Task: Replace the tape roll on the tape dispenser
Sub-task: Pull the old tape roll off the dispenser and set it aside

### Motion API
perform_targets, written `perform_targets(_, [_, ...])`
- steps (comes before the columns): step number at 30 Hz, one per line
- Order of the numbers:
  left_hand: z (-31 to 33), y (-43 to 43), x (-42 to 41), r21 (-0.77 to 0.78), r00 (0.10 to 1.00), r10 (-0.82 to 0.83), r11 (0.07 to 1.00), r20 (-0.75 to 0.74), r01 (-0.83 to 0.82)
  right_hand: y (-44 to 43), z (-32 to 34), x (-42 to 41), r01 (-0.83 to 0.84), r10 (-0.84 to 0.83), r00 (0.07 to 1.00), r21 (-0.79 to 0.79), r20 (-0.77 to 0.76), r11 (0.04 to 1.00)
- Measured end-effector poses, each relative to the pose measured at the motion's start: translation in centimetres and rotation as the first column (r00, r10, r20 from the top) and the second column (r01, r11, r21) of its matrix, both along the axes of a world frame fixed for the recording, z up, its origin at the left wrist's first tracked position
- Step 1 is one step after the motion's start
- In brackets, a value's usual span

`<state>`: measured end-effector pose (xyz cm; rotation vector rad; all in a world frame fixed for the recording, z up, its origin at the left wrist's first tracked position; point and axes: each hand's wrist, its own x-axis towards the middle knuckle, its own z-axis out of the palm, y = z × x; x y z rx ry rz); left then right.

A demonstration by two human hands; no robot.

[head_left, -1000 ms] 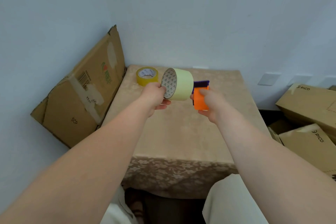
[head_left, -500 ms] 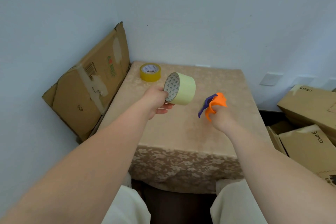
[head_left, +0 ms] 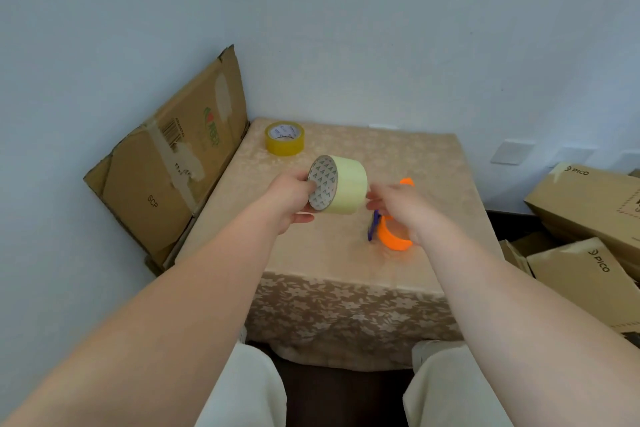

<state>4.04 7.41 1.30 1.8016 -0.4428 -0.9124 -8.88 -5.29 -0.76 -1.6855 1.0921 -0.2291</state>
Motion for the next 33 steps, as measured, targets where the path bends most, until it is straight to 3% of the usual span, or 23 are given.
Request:
perform_targets(2, [-0.1, -0.1, -0.4, -0.003, 1.0, -0.002, 1.0, 0.001, 0.002, 0.5, 1.0, -0.2, -0.03, 0.002, 0.992, 0.222, 0.125, 0.975])
perform_targets(7, [0.7, -0.4, -1.7, -0.032, 1.0, -0.011, 0.999, 0.013, 0.012, 1.2, 1.6, -0.6, -0.161, 0.044, 0.96, 0.416, 0.277, 0.895])
perform_targets(15, [2.0, -0.5, -2.5, -0.054, 0.999, 0.003, 0.999, 0.041, 0.0, 1.7, 2.6, -1.3, -0.167, 0.028, 0.926, 0.341, 0.377, 0.925])
perform_targets(19, [2.7, -0.3, -3.0, -0.042, 1.0, 0.021, 0.999, -0.014, -0.022, 1.9, 2.7, -1.5, -0.129, 0.004, 0.922, 0.299, 0.387, 0.945])
perform_targets(23, [2.7, 0.1, -3.0, -0.074, 0.989, -0.117, 0.991, -0.09, 0.11, 2.1, 2.7, -1.6, -0.109, -0.02, 0.911, 0.288, 0.412, 0.951])
perform_targets(26, [2.5, 0.4, -3.0, -0.1, 0.967, -0.254, 0.962, -0.005, 0.252, 2.2, 2.8, -1.7, -0.128, 0.002, 0.91, 0.277, 0.414, 0.952])
perform_targets(33, [2.5, 0.6, -2.5, -0.119, 0.966, -0.255, 0.958, 0.051, 0.26, 2.2, 3.3, -1.5, -0.034, -0.101, 0.914, 0.323, 0.392, 0.946])
